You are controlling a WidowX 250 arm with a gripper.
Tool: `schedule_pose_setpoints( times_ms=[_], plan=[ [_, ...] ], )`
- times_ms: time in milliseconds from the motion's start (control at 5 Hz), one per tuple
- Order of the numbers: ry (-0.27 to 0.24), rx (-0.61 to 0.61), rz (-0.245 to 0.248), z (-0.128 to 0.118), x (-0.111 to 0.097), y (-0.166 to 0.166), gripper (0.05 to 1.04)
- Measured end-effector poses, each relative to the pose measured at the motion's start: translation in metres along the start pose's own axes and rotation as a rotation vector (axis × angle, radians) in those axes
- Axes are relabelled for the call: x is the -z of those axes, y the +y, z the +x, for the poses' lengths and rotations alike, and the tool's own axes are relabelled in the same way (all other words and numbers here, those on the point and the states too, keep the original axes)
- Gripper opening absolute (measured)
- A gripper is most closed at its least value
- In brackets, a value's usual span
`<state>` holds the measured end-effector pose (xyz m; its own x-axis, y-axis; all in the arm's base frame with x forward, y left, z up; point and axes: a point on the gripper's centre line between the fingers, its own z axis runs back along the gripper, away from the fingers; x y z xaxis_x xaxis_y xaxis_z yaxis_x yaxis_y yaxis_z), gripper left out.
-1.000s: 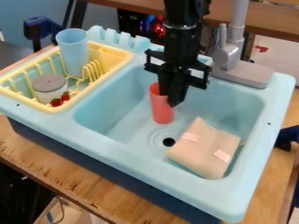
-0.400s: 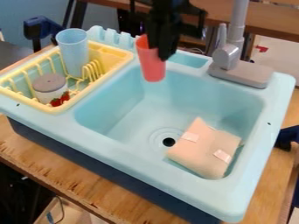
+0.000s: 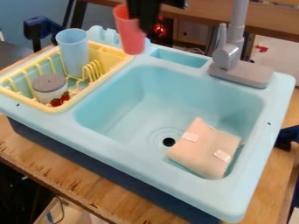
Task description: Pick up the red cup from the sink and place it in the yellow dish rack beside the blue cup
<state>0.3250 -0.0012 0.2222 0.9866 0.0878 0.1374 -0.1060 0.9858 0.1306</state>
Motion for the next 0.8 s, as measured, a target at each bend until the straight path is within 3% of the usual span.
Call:
schedule_pose_setpoints(
  times_ms=[200, 800],
  plan=[
    [0.001, -0.071, 0.072, 0.002, -0.007, 0.017, 0.097],
    [0.129, -0.132, 0.135, 0.021, 0.037, 0.026, 0.097]
  ],
)
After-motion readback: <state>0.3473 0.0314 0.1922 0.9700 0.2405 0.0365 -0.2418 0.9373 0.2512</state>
